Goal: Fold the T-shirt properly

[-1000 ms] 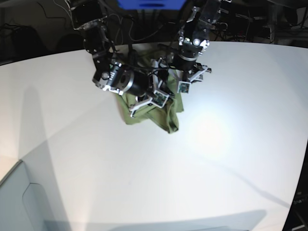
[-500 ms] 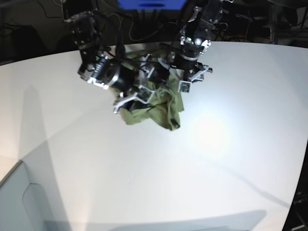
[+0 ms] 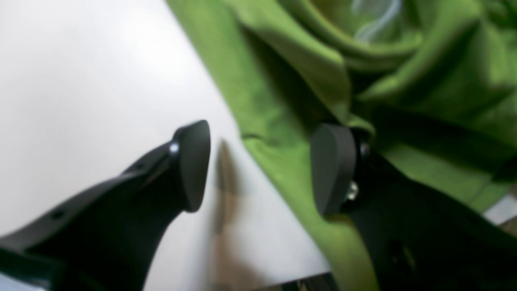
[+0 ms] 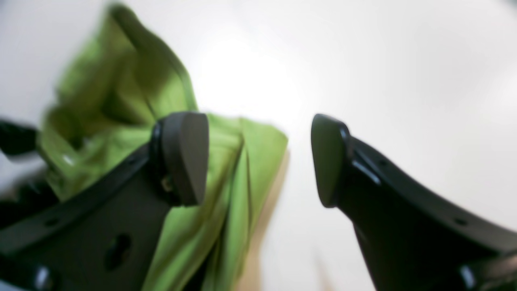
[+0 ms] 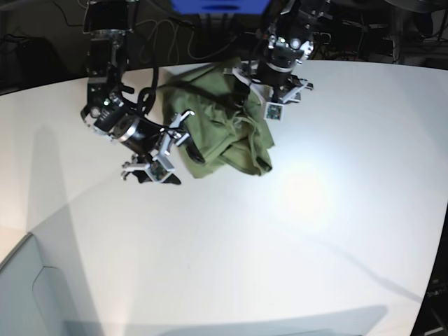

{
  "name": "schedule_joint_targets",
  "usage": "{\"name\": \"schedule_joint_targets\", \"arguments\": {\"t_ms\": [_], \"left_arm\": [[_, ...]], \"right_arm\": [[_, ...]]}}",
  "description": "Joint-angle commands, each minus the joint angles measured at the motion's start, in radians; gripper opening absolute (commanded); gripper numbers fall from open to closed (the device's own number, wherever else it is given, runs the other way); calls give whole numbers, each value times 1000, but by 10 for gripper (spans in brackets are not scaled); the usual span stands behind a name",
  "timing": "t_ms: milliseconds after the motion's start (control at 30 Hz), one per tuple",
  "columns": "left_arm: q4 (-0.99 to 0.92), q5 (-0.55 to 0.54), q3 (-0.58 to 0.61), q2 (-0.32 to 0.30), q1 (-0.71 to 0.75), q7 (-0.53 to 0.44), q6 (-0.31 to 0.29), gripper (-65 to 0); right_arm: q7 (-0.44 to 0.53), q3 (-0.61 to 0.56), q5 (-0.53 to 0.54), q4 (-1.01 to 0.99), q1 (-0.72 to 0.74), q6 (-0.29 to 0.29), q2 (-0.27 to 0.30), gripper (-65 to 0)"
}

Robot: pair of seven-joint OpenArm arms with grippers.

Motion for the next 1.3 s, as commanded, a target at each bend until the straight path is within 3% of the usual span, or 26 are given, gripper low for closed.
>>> {"name": "schedule_joint_targets", "arguments": {"t_ms": [0,333,633,733,900,1267], "left_arm": [[29,9,1,-2,1,-17,0,-274],[82,6,-72,-11,46,-17,2,-274],[136,1,-227,-11,110,-17,-6,-274],[134,1,-259,-10,110,-17,-8,-274],[134,1,-299,-6,110,-17,-8,-274],[134,1,-306,-8,104,-17,-8,-274]], "right_arm": [[26,0,23,6,8,15,-3,-266],[26,-73,23,-9,22,15,-9,-266],[26,-73,23,-99,37,15,-9,-277],[26,-73,23,-98,34,15,-9,-359],[26,-72,23,-93,33,15,-11,-650],[32,-73,23,92,-78,15,-31,-649]]}}
